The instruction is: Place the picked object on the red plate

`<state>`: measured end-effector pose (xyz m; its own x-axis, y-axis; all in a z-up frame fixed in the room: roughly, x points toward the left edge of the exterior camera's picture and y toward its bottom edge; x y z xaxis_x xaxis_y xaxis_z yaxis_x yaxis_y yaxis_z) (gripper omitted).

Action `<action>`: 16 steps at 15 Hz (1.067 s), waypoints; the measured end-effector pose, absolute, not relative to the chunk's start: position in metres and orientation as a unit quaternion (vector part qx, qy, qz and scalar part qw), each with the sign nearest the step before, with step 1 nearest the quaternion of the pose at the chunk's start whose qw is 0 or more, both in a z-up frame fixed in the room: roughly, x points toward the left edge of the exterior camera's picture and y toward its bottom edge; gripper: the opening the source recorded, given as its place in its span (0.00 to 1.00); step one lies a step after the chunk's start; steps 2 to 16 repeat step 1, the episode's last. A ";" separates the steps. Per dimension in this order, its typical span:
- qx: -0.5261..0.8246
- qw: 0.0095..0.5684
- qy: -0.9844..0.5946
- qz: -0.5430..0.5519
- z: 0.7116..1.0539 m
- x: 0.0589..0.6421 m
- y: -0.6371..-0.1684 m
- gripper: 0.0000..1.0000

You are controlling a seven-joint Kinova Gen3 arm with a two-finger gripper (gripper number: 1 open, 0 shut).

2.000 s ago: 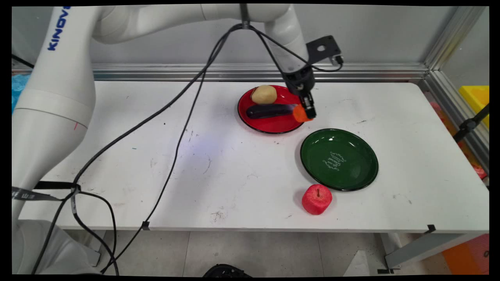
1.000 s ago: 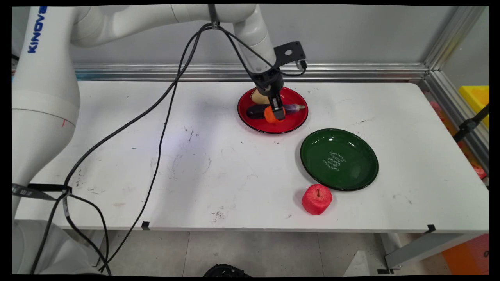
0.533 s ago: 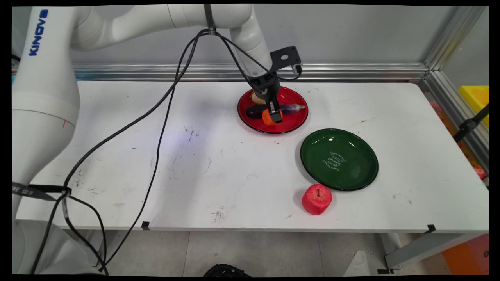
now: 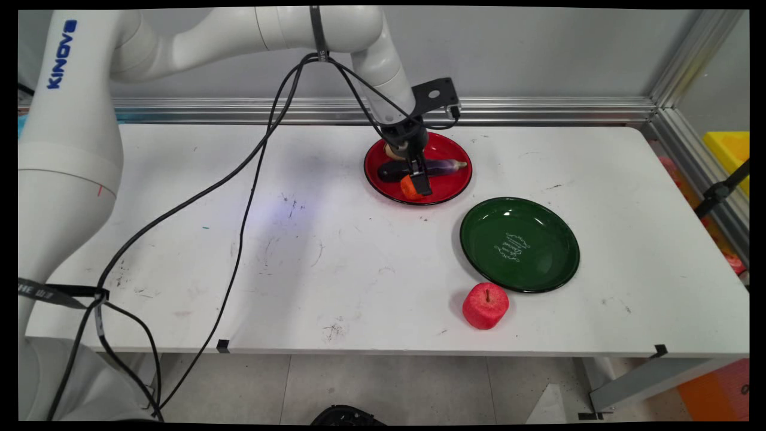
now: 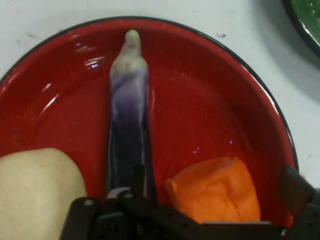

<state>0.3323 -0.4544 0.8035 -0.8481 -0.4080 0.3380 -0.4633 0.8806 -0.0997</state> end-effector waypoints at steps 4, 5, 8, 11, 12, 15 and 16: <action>0.228 0.157 -0.957 0.090 0.803 0.332 -0.455 1.00; 0.228 0.157 -0.957 0.090 0.803 0.332 -0.455 1.00; 0.228 0.157 -0.957 0.090 0.803 0.332 -0.455 1.00; 0.228 0.157 -0.957 0.090 0.803 0.332 -0.455 1.00; 0.228 0.157 -0.957 0.090 0.803 0.332 -0.455 1.00; 0.228 0.157 -0.957 0.090 0.803 0.332 -0.455 1.00; 0.228 0.157 -0.957 0.090 0.803 0.332 -0.455 1.00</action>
